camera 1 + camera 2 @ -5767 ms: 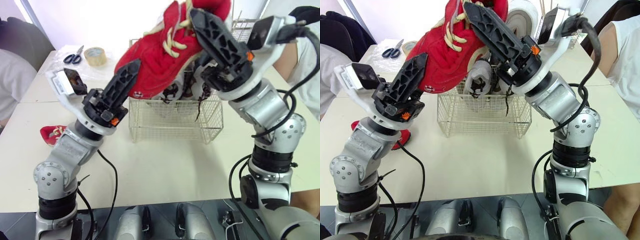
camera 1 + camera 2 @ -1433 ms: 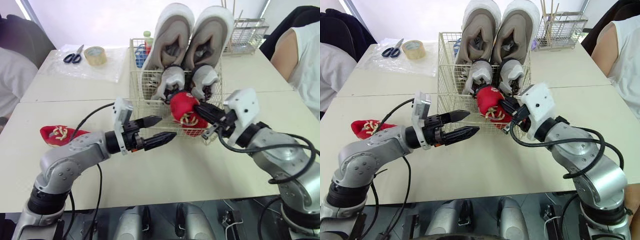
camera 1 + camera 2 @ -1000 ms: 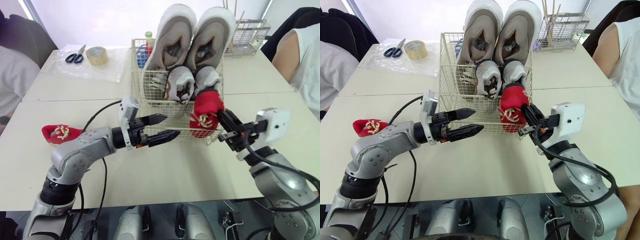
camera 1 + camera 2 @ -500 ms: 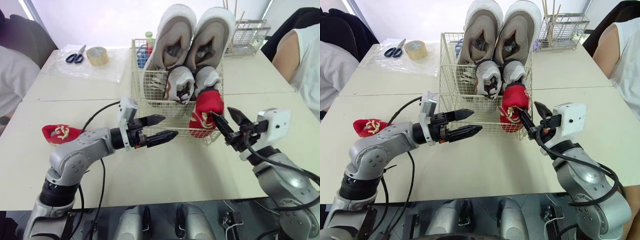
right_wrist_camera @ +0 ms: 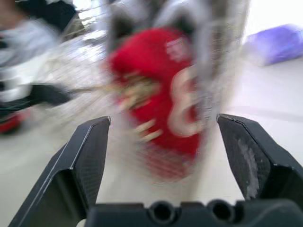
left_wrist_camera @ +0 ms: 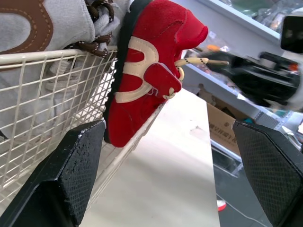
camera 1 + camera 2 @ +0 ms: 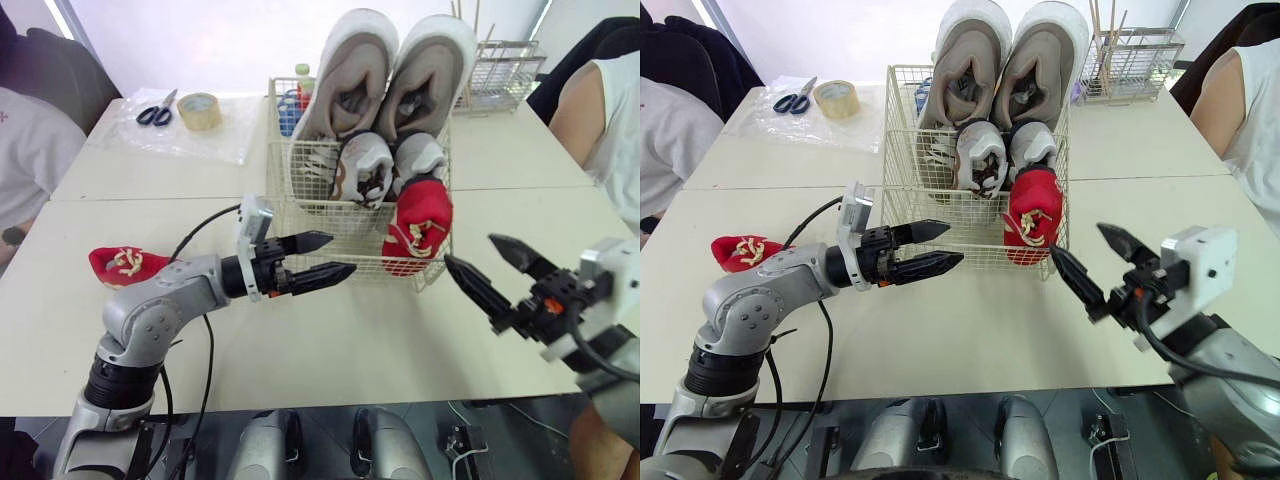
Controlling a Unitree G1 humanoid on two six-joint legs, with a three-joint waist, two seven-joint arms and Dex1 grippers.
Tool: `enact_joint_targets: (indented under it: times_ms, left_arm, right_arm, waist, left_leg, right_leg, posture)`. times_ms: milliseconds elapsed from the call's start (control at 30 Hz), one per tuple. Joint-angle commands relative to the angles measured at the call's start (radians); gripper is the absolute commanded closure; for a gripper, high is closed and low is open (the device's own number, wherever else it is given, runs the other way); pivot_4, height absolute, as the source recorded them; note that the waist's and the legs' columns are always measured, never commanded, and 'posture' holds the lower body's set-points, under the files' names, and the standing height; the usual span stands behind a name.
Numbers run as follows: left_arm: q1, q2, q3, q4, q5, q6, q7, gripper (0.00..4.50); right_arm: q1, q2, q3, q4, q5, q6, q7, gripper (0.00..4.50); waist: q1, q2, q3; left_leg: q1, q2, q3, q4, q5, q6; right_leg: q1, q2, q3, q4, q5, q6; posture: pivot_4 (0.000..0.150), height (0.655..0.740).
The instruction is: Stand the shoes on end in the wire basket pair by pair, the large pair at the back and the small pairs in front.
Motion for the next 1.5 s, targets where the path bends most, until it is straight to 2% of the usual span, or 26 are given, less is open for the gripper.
enact_joint_targets:
  times_ms: [33,67,133,167,200,267,333,467,533,600,667,800,900,1000,1133,1333,1500]
  left_arm:
    - [-0.01,0.0,0.037,-0.016,-0.028,0.013,0.002,0.02]
    - [-0.009,0.006,0.051,-0.021,-0.043,0.023,0.006,0.02]
    - [-0.001,0.032,0.091,-0.04,-0.095,0.054,0.008,0.02]
    - [0.005,0.048,0.12,-0.056,-0.138,0.078,0.023,0.0]
    - [0.012,0.061,0.15,-0.068,-0.186,0.098,0.036,0.0]
    - [0.034,0.09,0.227,-0.123,-0.281,0.116,0.135,0.0]
    - [0.058,0.113,0.317,-0.165,-0.335,0.103,0.272,0.0]
    - [0.127,0.189,0.507,-0.204,-0.437,0.073,0.538,0.0]
    - [0.202,0.231,0.641,-0.212,-0.456,0.057,0.69,0.0]
    - [0.284,0.273,0.744,-0.209,-0.49,0.053,0.762,0.0]
    - [0.402,0.317,0.829,-0.185,-0.636,0.073,0.824,0.0]
    - [0.61,0.357,0.891,-0.153,-0.79,0.069,0.976,0.0]
    - [0.724,0.329,0.889,-0.138,-0.881,0.025,1.062,0.0]
    - [0.793,0.254,0.882,-0.116,-0.828,-0.035,1.102,0.0]
    - [0.809,0.181,0.852,-0.111,-0.795,-0.11,1.152,0.0]
    - [0.731,0.151,0.769,-0.056,-0.794,-0.175,1.229,0.0]
    - [0.582,0.161,0.673,0.12,-0.719,-0.176,1.264,0.0]
  right_arm:
    - [0.041,-0.184,-0.225,0.123,0.403,-0.008,0.043,0.62]
    - [0.007,-0.259,-0.267,0.2,0.495,-0.006,0.048,0.62]
    - [-0.131,-0.395,-0.272,0.342,0.57,-0.055,0.058,0.62]
    - [-0.25,-0.456,-0.216,0.413,0.573,-0.125,0.067,0.1]
    - [-0.366,-0.492,-0.141,0.456,0.564,-0.19,0.083,0.03]
    - [-0.771,-0.41,0.171,0.536,0.483,-0.273,0.151,0.03]
    - [-1.069,-0.259,0.41,0.599,0.412,-0.229,0.241,0.03]
    - [-1.269,-0.116,0.65,0.682,0.185,-0.104,0.524,0.03]
    - [-1.316,-0.05,0.739,0.731,0.094,-0.076,0.704,0.03]
    - [-1.343,-0.003,0.795,0.766,0.012,-0.062,0.84,0.03]
    - [-1.364,0.027,0.849,0.816,-0.086,-0.066,0.973,0.03]
    - [-1.369,0.018,0.979,0.836,-0.363,-0.155,1.201,0.03]
    - [-1.357,0.005,1.007,0.812,-0.455,-0.18,1.302,0.03]
    - [-1.332,-0.012,1.008,0.772,-0.525,-0.189,1.331,0.03]
    - [-1.306,0.0,0.992,0.761,-0.571,-0.172,1.305,0.03]
    - [-1.274,0.029,0.976,0.734,-0.597,-0.137,1.249,0.03]
    - [-1.249,0.034,0.98,0.718,-0.645,-0.139,1.209,0.03]
  waist:
    - [-0.001,0.0,0.0]
    - [-0.003,0.0,0.0]
    - [-0.008,-0.001,0.0]
    - [-0.01,-0.001,0.0]
    - [-0.015,0.0,0.001]
    - [-0.028,-0.001,0.0]
    - [-0.031,-0.002,0.0]
    - [-0.032,-0.002,0.0]
    - [-0.023,-0.002,0.0]
    - [-0.023,-0.002,0.001]
    - [-0.023,-0.003,0.0]
    - [-0.021,-0.004,0.0]
    - [-0.024,-0.004,0.0]
    - [-0.025,-0.004,0.0]
    - [-0.028,-0.004,0.0]
    - [-0.026,-0.004,-0.001]
    - [-0.026,-0.004,-0.001]
  left_leg:
    - [0.0,0.0,-0.001,0.001,0.0,0.0]
    - [0.0,0.0,0.0,0.001,-0.001,0.001]
    - [0.002,0.0,0.001,0.001,-0.001,0.003]
    - [0.002,0.0,0.001,0.001,-0.001,0.004]
    - [0.002,0.0,0.001,0.001,-0.001,0.004]
    - [0.002,0.0,0.001,0.0,0.0,0.003]
    - [0.0,0.002,-0.002,-0.001,0.0,0.002]
    - [-0.001,0.0,0.0,-0.001,0.004,-0.004]
    - [-0.003,0.001,0.0,-0.001,0.005,-0.005]
    - [-0.003,0.0,0.0,0.0,0.005,-0.004]
    - [-0.004,-0.001,0.001,0.0,0.003,-0.002]
    - [-0.002,-0.003,0.001,0.001,0.001,0.0]
    - [-0.002,-0.004,0.001,0.001,-0.001,-0.004]
    - [-0.002,-0.004,0.0,0.0,0.0,-0.006]
    - [-0.002,-0.003,0.0,-0.002,0.001,-0.008]
    - [-0.002,-0.003,0.0,-0.002,0.001,-0.009]
    - [-0.003,-0.003,0.0,-0.002,0.001,-0.009]
  right_leg:
    - [0.001,0.0,0.0,0.0,0.0,0.0]
    - [0.001,0.0,0.001,0.0,0.0,-0.001]
    - [0.002,-0.001,0.002,-0.001,-0.001,-0.005]
    - [0.002,-0.001,0.002,-0.002,-0.001,-0.005]
    - [0.002,-0.001,0.002,-0.002,-0.001,-0.006]
    - [0.001,-0.001,0.002,-0.002,-0.001,-0.006]
    - [0.001,-0.001,0.001,-0.006,-0.001,-0.006]
    - [-0.004,-0.004,0.002,0.003,0.001,-0.001]
    - [-0.006,-0.004,0.001,0.004,0.001,-0.001]
    - [-0.005,-0.005,0.0,0.003,0.001,0.0]
    - [-0.004,-0.006,-0.001,0.001,0.001,0.001]
    - [-0.001,-0.009,-0.001,-0.002,0.001,0.0]
    - [-0.002,-0.01,-0.001,-0.002,0.0,-0.001]
    - [-0.004,-0.011,-0.001,0.0,0.0,-0.002]
    - [-0.006,-0.011,0.0,0.001,-0.001,-0.005]
    - [-0.011,-0.012,0.0,0.0,0.0,-0.008]
    - [-0.011,-0.012,0.0,0.001,0.0,-0.008]
  posture:
    - [0.15,0.74]
    - [0.15,0.74]
    - [0.15,0.74]
    - [0.15,0.74]
    - [0.15,0.74]
    - [0.15,0.74]
    - [0.15,0.74]
    - [0.15,0.74]
    - [0.15,0.74]
    - [0.15,0.74]
    - [0.15,0.74]
    - [0.15,0.74]
    - [0.15,0.74]
    - [0.15,0.74]
    - [0.15,0.74]
    - [0.15,0.74]
    - [0.15,0.74]
